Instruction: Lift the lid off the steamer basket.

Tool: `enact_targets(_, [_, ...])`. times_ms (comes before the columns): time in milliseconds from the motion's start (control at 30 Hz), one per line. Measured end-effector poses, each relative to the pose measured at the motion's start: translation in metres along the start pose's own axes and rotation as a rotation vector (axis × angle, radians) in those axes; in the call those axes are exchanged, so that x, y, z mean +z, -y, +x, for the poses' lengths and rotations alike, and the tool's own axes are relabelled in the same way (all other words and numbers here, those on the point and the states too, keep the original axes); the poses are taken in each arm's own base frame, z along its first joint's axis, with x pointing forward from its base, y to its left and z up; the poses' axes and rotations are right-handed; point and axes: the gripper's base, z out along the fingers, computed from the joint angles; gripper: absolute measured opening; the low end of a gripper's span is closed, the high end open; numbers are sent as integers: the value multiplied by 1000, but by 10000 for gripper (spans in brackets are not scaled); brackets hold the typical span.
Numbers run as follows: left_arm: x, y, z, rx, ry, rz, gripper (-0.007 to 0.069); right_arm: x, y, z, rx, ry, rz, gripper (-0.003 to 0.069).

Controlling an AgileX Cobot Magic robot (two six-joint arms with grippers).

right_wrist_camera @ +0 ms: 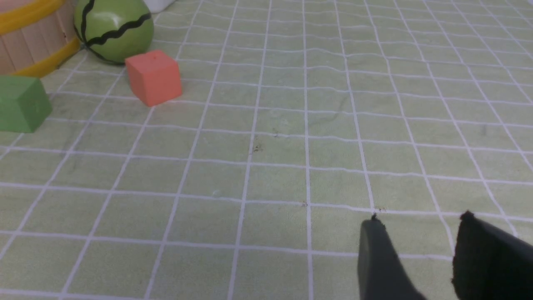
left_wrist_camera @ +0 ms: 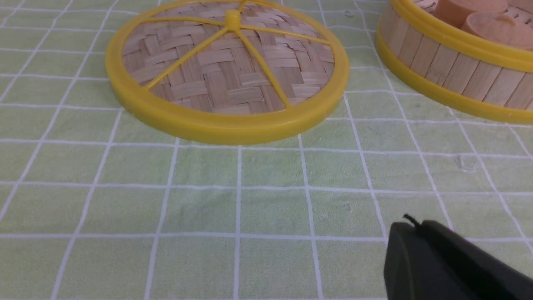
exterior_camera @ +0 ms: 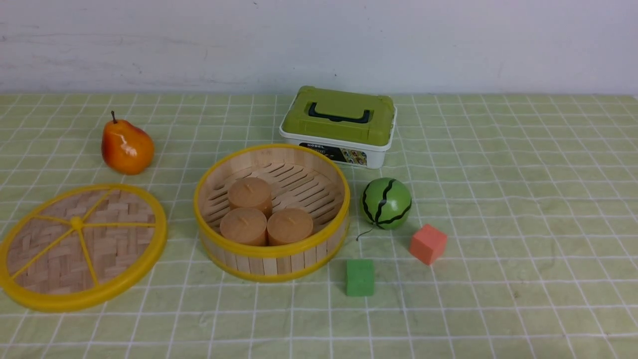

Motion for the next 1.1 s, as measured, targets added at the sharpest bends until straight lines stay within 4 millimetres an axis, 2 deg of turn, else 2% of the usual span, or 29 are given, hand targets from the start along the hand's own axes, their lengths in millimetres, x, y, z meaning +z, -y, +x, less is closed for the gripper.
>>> enact_targets(1100, [0,0,0,-1,0,0,29,0,0,0,-1,0,0,241])
